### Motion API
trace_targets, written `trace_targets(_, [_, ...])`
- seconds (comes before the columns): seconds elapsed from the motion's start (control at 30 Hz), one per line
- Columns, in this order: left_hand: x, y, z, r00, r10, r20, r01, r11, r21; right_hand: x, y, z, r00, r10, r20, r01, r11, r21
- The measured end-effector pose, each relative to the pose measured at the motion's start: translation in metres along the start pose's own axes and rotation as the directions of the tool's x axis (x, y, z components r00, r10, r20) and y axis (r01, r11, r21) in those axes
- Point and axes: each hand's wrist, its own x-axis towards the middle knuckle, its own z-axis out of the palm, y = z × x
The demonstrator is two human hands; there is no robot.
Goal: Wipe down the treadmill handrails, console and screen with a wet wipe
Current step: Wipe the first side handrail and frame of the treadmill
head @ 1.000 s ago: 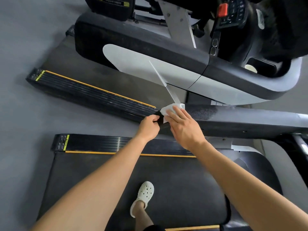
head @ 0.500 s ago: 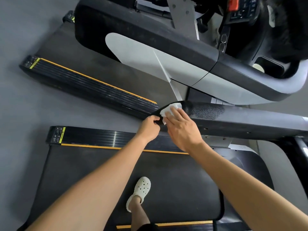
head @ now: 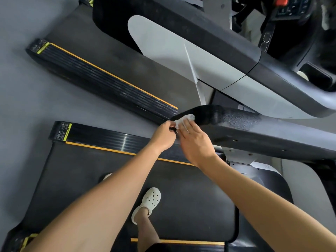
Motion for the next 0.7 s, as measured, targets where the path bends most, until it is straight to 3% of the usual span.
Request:
trace_targets(0.07, [0.0,0.001,0.001,1.0,0.003,-0.023,-0.003,1.0,-0.012,-0.003,0.015,-0.009,0.999,0.001,-0.046,-0.002,0.999,-0.034])
trace_targets(0.2, [-0.002,0.006,0.002,1.0,0.017,-0.009,-0.017,1.0,-0.014,-0.009,0.052,-0.022,0.959,0.212,-0.19,-0.186,0.972,0.145])
trace_targets(0.3, [-0.006,0.014,-0.002,1.0,0.031,0.003,-0.03,0.999,-0.02,-0.011,0.048,-0.019,0.934,0.303,-0.192,-0.26,0.94,0.219])
trace_targets(0.43, [-0.01,0.027,-0.005,0.995,0.102,-0.011,-0.103,0.993,-0.059,-0.014,0.024,-0.005,0.974,0.175,-0.142,-0.157,0.979,0.131])
trace_targets(0.53, [-0.015,0.036,-0.007,0.981,0.192,-0.007,-0.192,0.981,-0.027,-0.021,0.042,-0.011,0.963,0.139,-0.231,-0.095,0.977,0.188])
trace_targets(0.63, [-0.018,0.046,-0.006,0.959,0.284,0.015,-0.285,0.957,0.053,-0.035,0.065,-0.019,0.859,0.391,-0.332,-0.222,0.867,0.447])
trace_targets(0.7, [-0.02,0.053,-0.006,0.945,0.323,0.045,-0.327,0.939,0.111,-0.046,0.072,-0.017,0.768,0.577,-0.279,-0.345,0.739,0.579])
